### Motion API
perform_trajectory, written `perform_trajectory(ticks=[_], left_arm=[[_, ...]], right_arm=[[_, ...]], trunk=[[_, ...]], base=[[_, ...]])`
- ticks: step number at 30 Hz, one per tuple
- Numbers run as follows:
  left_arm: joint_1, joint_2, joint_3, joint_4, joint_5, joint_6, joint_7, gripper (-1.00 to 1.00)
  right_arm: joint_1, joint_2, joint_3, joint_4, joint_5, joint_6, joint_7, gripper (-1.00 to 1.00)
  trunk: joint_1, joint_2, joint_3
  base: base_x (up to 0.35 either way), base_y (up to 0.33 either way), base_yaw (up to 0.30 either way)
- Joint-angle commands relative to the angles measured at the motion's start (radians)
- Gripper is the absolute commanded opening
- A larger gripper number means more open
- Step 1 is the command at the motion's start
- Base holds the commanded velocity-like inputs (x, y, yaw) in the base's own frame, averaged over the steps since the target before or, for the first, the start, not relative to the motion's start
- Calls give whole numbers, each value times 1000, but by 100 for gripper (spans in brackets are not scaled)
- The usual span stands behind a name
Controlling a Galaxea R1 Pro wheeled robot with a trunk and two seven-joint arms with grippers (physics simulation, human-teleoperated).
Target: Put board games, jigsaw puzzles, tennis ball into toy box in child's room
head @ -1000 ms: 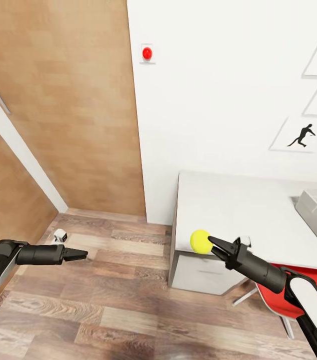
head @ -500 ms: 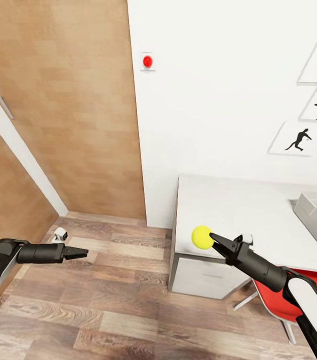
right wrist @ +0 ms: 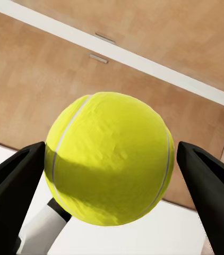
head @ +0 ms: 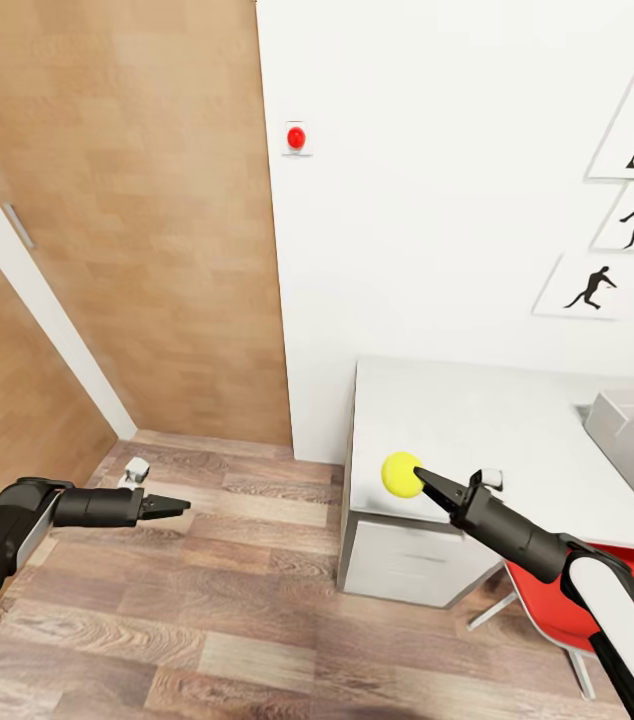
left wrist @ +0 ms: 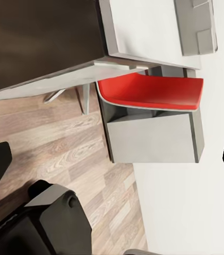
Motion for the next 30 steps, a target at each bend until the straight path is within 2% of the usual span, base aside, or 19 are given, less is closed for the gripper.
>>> perform_trajectory(ticks=[1, 5, 8, 11, 22, 30], left_arm=[[-1, 2, -6, 0, 8, 10, 0, 100], [-1, 1, -6, 1, 9, 10, 0, 100], [-1, 1, -5, 0, 8, 11, 1, 100], [-1, 1, -5, 0, 8, 11, 1, 100], [0, 2, -7, 0, 8, 10, 0, 100], [-1, 1, -7, 0, 9, 11, 0, 100]], right_arm=[[-1, -1, 4, 0, -4, 0, 0, -100], [-1, -1, 8, 0, 11, -6, 0, -100], [-1, 0, 8, 0, 48, -10, 0, -100], [-1, 0, 7, 0, 64, -11, 0, -100], [-1, 1, 7, 0, 71, -11, -1, -100], [-1, 0, 9, 0, 72, -44, -1, -100]], trunk=[[0, -1, 0], [0, -1, 7], [0, -1, 12], [0, -1, 17], [0, -1, 35], [0, -1, 48]], base=[[0, 0, 0], [0, 0, 0], [0, 0, 0], [0, 0, 0], [0, 0, 0], [0, 0, 0]])
